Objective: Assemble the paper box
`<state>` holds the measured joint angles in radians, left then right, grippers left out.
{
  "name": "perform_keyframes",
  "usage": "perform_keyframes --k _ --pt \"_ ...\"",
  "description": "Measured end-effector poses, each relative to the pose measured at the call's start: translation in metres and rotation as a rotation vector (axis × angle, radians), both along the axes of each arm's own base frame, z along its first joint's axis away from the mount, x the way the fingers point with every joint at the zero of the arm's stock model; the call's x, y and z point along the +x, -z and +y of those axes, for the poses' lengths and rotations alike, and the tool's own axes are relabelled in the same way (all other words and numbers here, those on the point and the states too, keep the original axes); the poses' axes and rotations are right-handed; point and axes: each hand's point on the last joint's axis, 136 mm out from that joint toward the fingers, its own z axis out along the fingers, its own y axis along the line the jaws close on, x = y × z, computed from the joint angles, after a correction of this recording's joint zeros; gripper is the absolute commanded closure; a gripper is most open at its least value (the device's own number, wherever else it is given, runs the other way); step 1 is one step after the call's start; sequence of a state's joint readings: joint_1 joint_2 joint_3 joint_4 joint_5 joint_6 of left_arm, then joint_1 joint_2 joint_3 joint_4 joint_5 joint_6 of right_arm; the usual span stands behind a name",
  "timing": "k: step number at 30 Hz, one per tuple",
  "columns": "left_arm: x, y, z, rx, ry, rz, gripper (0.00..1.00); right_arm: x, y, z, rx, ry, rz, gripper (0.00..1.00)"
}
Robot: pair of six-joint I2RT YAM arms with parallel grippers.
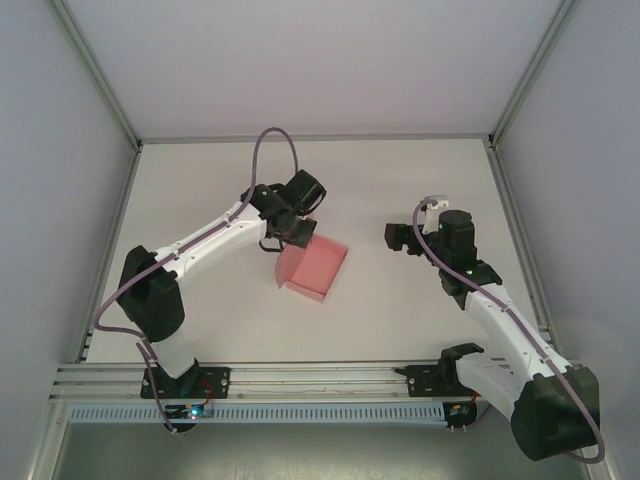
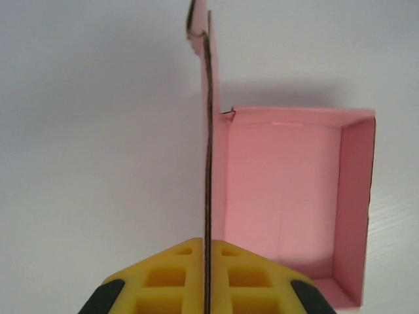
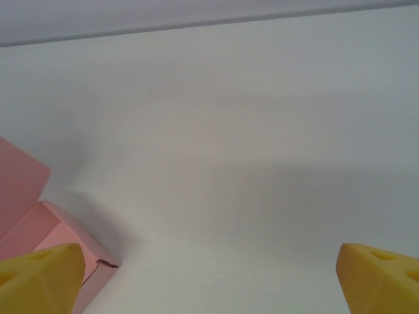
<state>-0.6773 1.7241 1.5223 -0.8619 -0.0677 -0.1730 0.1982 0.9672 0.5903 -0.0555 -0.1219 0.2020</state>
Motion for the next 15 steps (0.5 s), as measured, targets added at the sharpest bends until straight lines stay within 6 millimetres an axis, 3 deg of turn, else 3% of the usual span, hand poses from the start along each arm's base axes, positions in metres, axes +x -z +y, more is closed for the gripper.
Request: perform_keyframes --k 3,9,12,15 --pt "-0.002 -0.003 -0.015 0.004 0.308 -0.054 1.0 -0.001 0.0 0.004 -0.009 -0.035 -0.005 0.02" --pt "-0.033 -0.008 -0.032 0.019 0.914 -0.095 1.0 -0.009 -0.003 0.024 -0.017 -0.186 -0.032 0.02" --pt "-0.025 -0.019 -0.043 0.017 1.075 -0.138 1.0 -0.013 -0.003 0.036 -0.015 -0.271 -0.044 0.02" --pt "-0.008 -0.017 -0.055 0.02 1.156 -0.157 1.0 -0.017 -0.001 0.045 -0.019 -0.345 -0.051 0.02"
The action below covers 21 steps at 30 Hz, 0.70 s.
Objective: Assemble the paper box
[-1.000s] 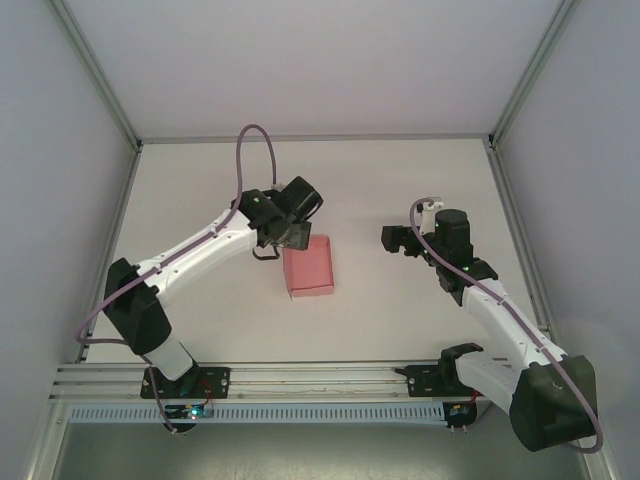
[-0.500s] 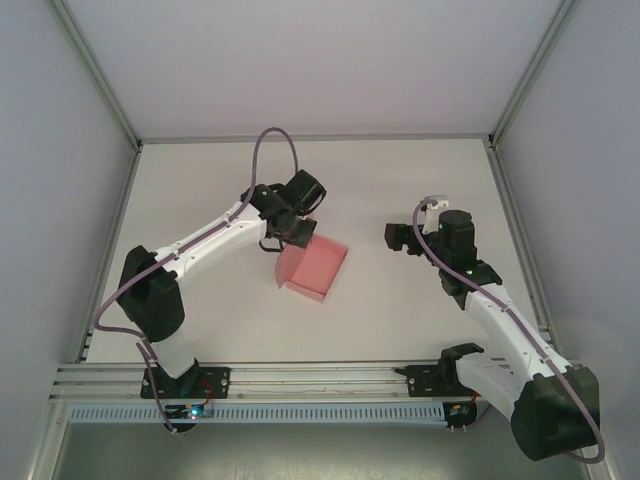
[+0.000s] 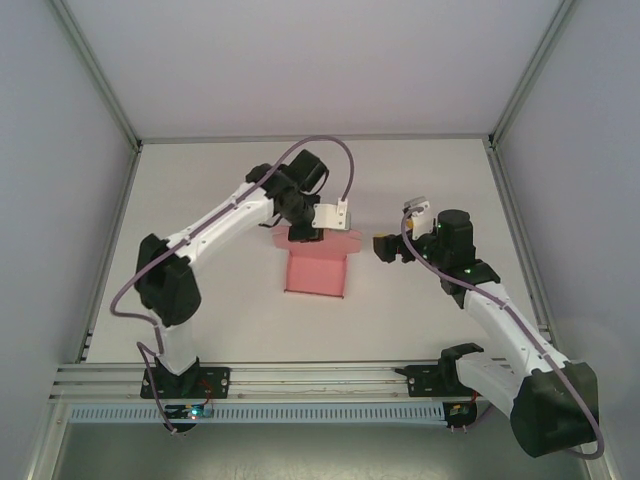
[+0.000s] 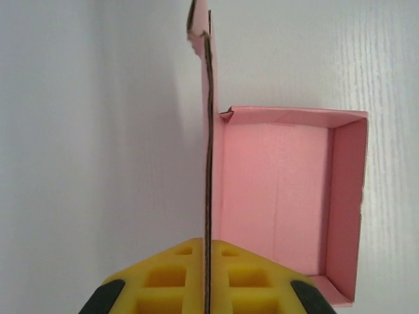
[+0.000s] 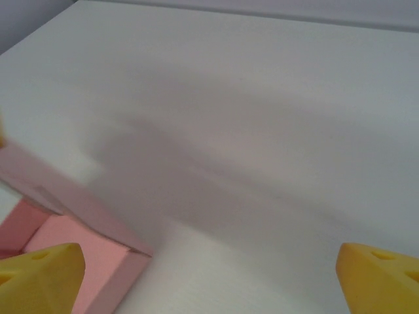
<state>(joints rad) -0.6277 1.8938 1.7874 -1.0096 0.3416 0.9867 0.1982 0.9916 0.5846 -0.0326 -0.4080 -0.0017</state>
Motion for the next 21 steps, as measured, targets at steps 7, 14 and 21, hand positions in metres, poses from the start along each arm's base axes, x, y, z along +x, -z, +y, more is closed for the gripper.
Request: perform_keyframes --k 7,14,21 --pt "0.01 0.021 -0.007 0.044 0.078 0.022 0.69 -0.006 0.005 0.009 -0.03 -0.097 -0.022 0.02" --pt "0.017 0.02 0.0 0.058 0.032 0.02 0.1 -0.008 0.023 0.022 -0.072 -0.185 0.028 0.06" --pt "0.032 0.012 0.051 0.077 -0.135 0.017 0.1 -0.007 0.017 0.053 -0.135 -0.307 0.022 0.1"
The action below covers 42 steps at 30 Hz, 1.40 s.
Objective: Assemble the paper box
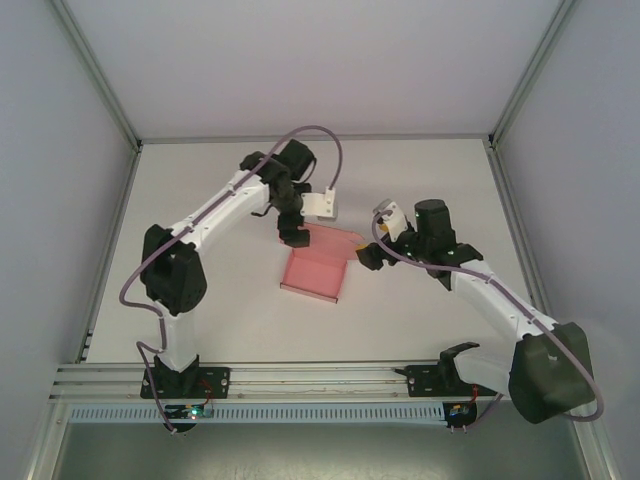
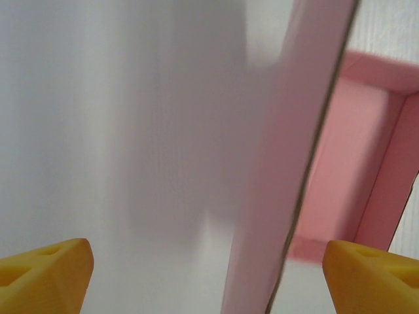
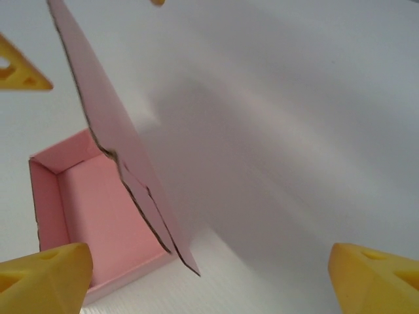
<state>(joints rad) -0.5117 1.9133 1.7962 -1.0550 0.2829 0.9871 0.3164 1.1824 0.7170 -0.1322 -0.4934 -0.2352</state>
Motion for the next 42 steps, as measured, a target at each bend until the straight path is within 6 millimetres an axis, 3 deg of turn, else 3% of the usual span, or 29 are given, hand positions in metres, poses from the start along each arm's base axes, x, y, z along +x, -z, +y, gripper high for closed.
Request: perform_keyframes --k 4,7,10,15,18,21,24,30,38,42 --pt "-0.006 0.011 0.037 0.021 -0.072 0.029 0.15 0.003 0.004 0.014 -0.052 -0.042 0.009 0.18" --pt "-0.016 0.025 0.047 0.041 -0.083 0.048 0.21 0.006 0.011 0.017 -0.096 -0.051 0.032 0.23" --pt "-0.016 0.033 0.046 0.045 -0.087 0.055 0.3 0.009 0.017 0.019 -0.129 -0.051 0.048 0.29" --pt "0.0 0.034 0.04 0.041 -0.11 0.044 0.52 0.012 0.023 0.019 -0.155 -0.048 0.073 0.33" --pt "0.009 0.038 0.036 0.042 -0.112 0.045 0.6 0.014 0.028 0.019 -0.171 -0.056 0.086 0.37" --pt "0.014 0.044 0.034 0.048 -0.115 0.055 0.65 0.017 0.031 0.02 -0.183 -0.061 0.104 0.49" --pt "0.016 0.042 0.032 0.039 -0.118 0.056 0.77 0.017 0.033 0.02 -0.193 -0.064 0.123 0.7" --pt "0.013 0.032 0.024 -0.002 -0.099 0.071 1.0 0.019 0.032 0.017 -0.215 -0.049 0.14 0.89" --pt "0.01 0.031 0.015 -0.012 -0.163 0.098 1.0 0.036 0.027 0.008 -0.251 0.052 0.139 0.94" --pt "0.029 0.025 0.01 -0.033 -0.304 0.072 1.0 0.053 0.022 0.002 -0.247 0.165 0.142 0.97"
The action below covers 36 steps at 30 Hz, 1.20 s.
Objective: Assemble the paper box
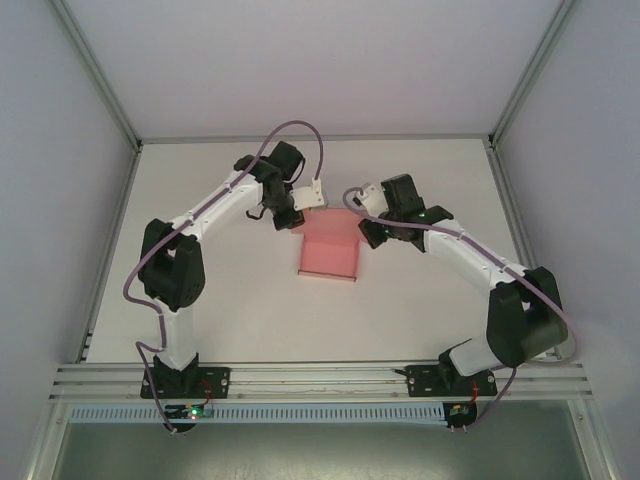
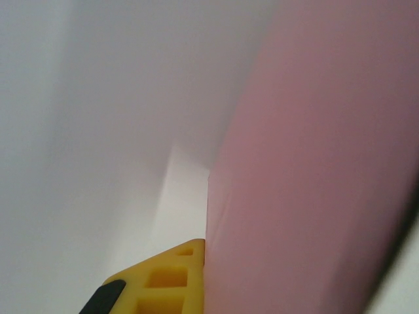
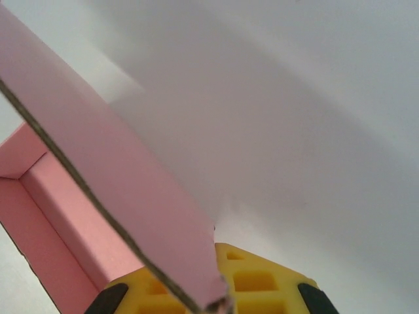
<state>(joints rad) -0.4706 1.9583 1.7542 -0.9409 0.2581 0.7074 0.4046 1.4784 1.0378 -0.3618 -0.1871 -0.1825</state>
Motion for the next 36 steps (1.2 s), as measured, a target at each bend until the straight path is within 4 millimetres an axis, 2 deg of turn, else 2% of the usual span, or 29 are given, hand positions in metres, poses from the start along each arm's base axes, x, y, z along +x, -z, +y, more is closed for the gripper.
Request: perform_keyframes --k 5,8,11,14,18,22,25,30,36 --pt "0.047 -0.012 -0.006 -0.038 -0.312 -0.021 1.0 0.024 -0.007 -0.001 0.057 0.167 -0.04 0.95" --pt "0.062 -0.013 -0.005 -0.059 -0.503 -0.018 1.0 0.038 -0.006 0.0 0.105 0.276 -0.05 0.96" --pt "0.064 -0.01 -0.003 -0.08 -0.675 0.011 1.0 0.054 -0.002 0.001 0.165 0.392 -0.059 0.97" --pt "0.064 0.002 -0.006 -0.118 -0.795 0.051 1.0 0.066 0.001 0.001 0.191 0.491 -0.072 0.97" --pt "0.064 0.015 -0.005 -0.152 -0.928 0.086 1.0 0.072 0.008 0.003 0.17 0.59 -0.099 0.97" --pt "0.064 0.011 -0.002 -0.211 -1.042 0.096 1.0 0.075 0.0 0.01 0.183 0.643 -0.147 0.97" --pt "0.068 0.008 -0.003 -0.268 -1.107 0.101 1.0 0.08 -0.004 0.013 0.202 0.673 -0.179 0.97" --pt "0.071 0.017 -0.005 -0.325 -1.194 0.134 1.0 0.09 0.0 0.013 0.217 0.706 -0.202 0.98" --pt "0.073 0.017 -0.005 -0.349 -1.24 0.146 1.0 0.094 -0.002 0.019 0.234 0.695 -0.227 0.99"
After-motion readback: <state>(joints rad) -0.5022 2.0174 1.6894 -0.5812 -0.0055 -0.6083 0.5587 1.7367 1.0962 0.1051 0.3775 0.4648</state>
